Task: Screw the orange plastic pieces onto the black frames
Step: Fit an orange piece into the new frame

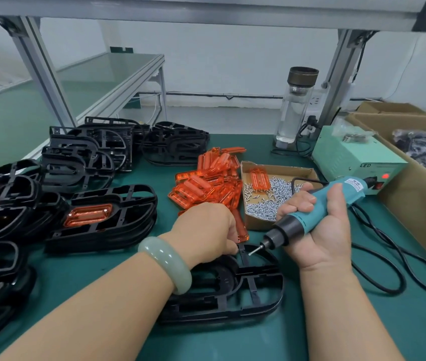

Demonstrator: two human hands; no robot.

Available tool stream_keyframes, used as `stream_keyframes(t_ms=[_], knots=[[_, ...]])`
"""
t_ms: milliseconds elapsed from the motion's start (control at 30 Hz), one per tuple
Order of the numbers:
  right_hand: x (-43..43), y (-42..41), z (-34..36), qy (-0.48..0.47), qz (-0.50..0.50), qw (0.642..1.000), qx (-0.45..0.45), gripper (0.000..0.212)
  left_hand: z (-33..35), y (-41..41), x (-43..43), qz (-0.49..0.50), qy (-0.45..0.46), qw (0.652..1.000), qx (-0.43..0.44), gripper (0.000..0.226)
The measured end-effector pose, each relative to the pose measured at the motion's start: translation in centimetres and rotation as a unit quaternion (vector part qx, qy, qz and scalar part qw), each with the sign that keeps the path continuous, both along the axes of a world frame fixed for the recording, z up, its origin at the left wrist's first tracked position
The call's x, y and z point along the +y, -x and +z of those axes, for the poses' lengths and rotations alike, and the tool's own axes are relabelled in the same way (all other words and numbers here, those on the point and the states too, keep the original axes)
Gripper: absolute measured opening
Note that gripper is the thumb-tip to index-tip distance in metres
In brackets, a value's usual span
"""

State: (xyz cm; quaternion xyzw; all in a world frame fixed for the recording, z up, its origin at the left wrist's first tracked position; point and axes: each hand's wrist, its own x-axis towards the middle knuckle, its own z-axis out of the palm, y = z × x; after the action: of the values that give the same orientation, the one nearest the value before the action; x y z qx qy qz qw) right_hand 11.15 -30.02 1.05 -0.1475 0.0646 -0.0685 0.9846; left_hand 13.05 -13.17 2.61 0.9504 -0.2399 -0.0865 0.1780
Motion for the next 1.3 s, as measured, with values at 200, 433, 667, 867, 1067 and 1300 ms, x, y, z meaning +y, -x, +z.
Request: stream_keyframes(t_ms=[200,433,667,867,1067,1300], knots=[[-0.2,0.0,-0.1,0.000,0.000,1.000,-0.006,0.035,0.2,-0.3,0.7,-0.023,0.019,0.999,0.016,0.014],[-0.3,-0.1,-0.2,-0.009,0.000,1.000,-0.010,0.035,0.5,-1.2,1.9,0.033,0.080,0.996,0.029,0.012],[-0.2,-0.1,-0.1,-0.010,-0.002,1.000,-0.008,0.035,-0.2,-2.3,0.2,0.070,0.039,0.996,-0.049,0.024],[-0.1,-0.1,0.0,-0.005,-0.004,1.000,-0.002,0.035,0.2,-2.4,-2.2,0.067,-0.059,0.993,-0.075,0.046],[-0.1,-0.2,0.0,-0.001,-0.002,1.000,0.001,0.035,0.2,-2.0,-2.7,0.054,-0.086,0.993,-0.057,0.037],[-0.1,-0.2,-0.1,-0.001,-0.003,1.000,-0.003,0.035,0.5,-1.5,-0.5,0.097,0.052,0.989,-0.102,0.018]])
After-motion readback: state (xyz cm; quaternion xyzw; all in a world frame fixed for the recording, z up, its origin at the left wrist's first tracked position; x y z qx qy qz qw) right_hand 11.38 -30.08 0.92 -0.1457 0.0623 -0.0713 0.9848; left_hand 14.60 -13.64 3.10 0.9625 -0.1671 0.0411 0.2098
